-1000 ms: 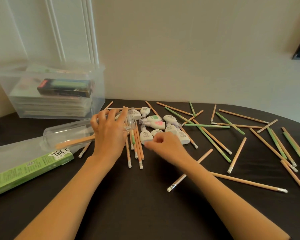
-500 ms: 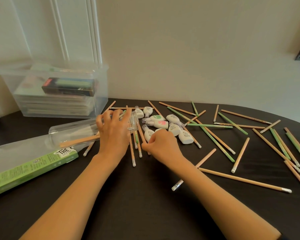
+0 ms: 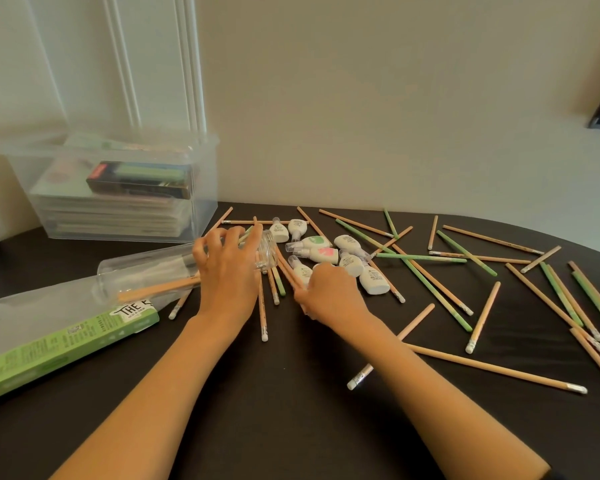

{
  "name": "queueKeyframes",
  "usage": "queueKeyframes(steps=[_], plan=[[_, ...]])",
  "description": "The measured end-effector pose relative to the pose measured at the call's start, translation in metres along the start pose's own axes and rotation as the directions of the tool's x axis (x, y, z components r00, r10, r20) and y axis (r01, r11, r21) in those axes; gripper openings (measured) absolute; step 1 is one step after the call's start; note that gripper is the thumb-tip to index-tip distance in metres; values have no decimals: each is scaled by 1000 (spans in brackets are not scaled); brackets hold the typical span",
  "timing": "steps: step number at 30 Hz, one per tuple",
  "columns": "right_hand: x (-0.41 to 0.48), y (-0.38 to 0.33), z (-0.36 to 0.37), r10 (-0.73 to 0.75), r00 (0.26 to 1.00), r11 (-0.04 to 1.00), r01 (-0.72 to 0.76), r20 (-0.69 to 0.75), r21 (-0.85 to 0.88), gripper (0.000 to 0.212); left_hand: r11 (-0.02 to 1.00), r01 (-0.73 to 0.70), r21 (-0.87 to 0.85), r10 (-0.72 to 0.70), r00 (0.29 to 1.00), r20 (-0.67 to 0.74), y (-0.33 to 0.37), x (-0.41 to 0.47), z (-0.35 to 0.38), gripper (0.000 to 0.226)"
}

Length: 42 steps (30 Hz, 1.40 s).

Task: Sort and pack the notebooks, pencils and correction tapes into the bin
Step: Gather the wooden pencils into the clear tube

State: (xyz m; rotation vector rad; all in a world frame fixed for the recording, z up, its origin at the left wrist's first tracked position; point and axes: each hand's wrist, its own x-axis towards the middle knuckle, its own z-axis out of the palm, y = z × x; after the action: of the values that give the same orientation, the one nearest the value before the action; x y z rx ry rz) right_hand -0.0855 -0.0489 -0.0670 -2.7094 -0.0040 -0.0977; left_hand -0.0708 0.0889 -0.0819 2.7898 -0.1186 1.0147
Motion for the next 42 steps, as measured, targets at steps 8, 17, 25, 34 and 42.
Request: queueKeyframes(steps=[8, 17, 25, 34, 42], plan=[[6, 44, -30, 277, 950, 742, -119, -140, 660, 17, 1000, -19, 8, 19, 1000, 24, 5, -3, -1, 60], [5, 90, -52, 435, 889, 452, -79, -142, 889, 25, 999, -22, 27, 19, 996, 84, 9, -4, -1, 63], [6, 91, -48, 416, 875, 548, -23, -248, 836, 22, 999, 33, 19, -33, 999, -5, 13, -6, -7, 60], [2, 86, -47, 335, 873, 601, 92, -355, 794, 29, 998, 57, 30, -57, 998, -5, 15, -6, -9, 62], [-6, 88, -53, 147, 950, 366, 208, -277, 907, 32, 996, 77, 33, -77, 997, -2, 16, -5, -9, 63]])
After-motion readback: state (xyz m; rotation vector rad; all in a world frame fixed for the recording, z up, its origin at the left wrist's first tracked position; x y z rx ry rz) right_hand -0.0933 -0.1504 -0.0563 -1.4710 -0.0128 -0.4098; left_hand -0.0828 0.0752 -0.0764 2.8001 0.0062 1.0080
